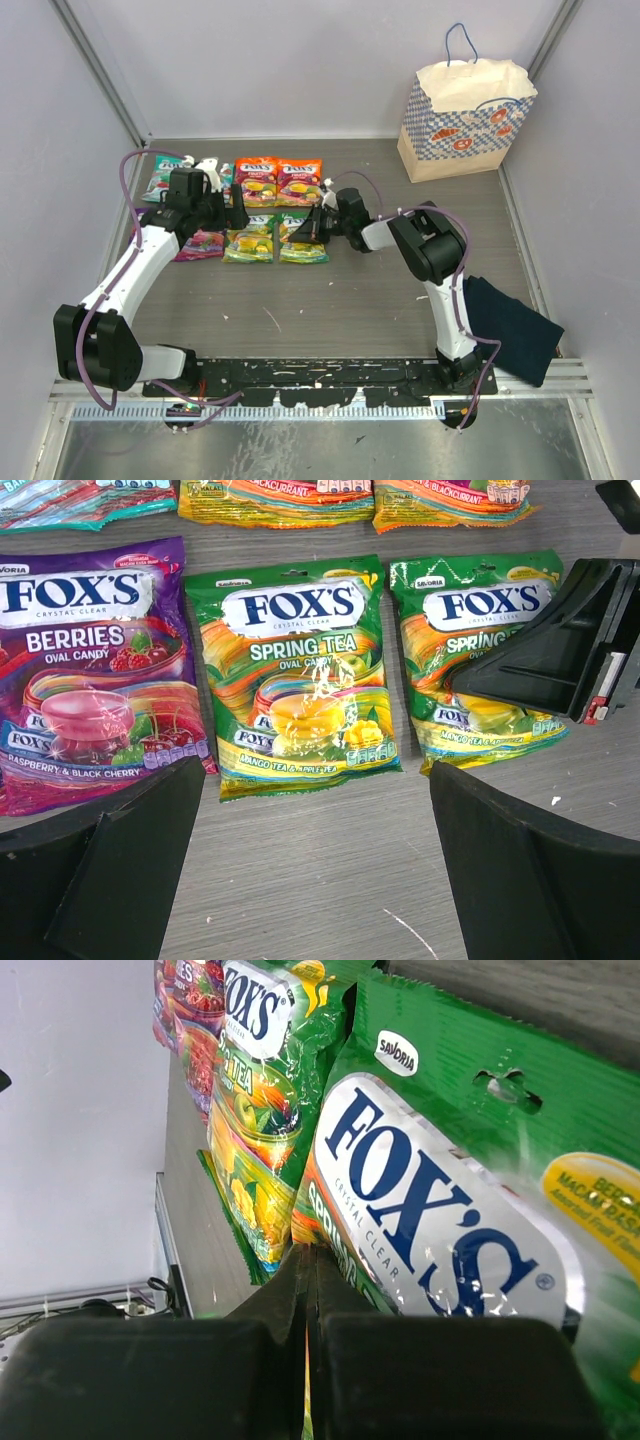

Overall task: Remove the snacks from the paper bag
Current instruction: Move the snack to the center of the board.

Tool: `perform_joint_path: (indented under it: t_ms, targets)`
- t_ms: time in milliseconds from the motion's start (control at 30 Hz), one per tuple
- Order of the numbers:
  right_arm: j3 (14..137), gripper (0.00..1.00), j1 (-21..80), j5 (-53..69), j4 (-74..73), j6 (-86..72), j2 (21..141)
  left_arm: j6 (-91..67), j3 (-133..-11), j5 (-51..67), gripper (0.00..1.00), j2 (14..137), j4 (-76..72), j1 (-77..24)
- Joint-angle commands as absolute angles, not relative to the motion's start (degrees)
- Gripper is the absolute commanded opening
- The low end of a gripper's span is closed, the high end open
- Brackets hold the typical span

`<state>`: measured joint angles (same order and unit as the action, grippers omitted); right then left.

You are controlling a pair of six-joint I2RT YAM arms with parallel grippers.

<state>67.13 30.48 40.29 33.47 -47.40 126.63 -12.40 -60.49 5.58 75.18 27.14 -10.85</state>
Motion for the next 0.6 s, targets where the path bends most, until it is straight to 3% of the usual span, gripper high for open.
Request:
perform_joint_path:
  t_ms: [0, 200, 267, 333, 400, 467, 567]
  targets:
    - [68.7, 0.01, 31.6, 37.5, 33.2, -47.0, 128.3, -12.0, -60.6, 5.6, 0.98, 73.2, 24.8, -10.5]
    - [69.5, 0.05, 31.8, 37.4, 35.7, -48.0, 124.2, -12.1, -60.5, 5.5, 0.98, 73.2, 24.6, -10.5]
    - [70.9, 0.19, 31.8, 37.5, 33.7, -45.8, 120.3, -12.3, -60.4, 5.2, 0.98, 73.2, 24.4, -10.5]
    - [72.3, 0.4, 31.8, 37.4, 30.6, -42.9, 115.8, -12.5, -60.3, 4.8, 0.98, 71.5, 24.0, -10.5]
    - [72.4, 0.61, 31.3, 36.6, 28.1, -40.3, 110.1, -12.8, -59.9, 4.2, 0.98, 70.7, 23.4, -10.5]
    - [70.2, 0.89, 30.2, 34.6, 27.4, -39.0, 104.4, -13.2, -59.4, 3.6, 0.98, 69.7, 22.6, -10.5]
    - [65.0, 1.0, 28.0, 29.8, 25.4, -38.1, 96.4, -13.9, -58.5, 3.3, 0.98, 67.8, 21.3, -10.5]
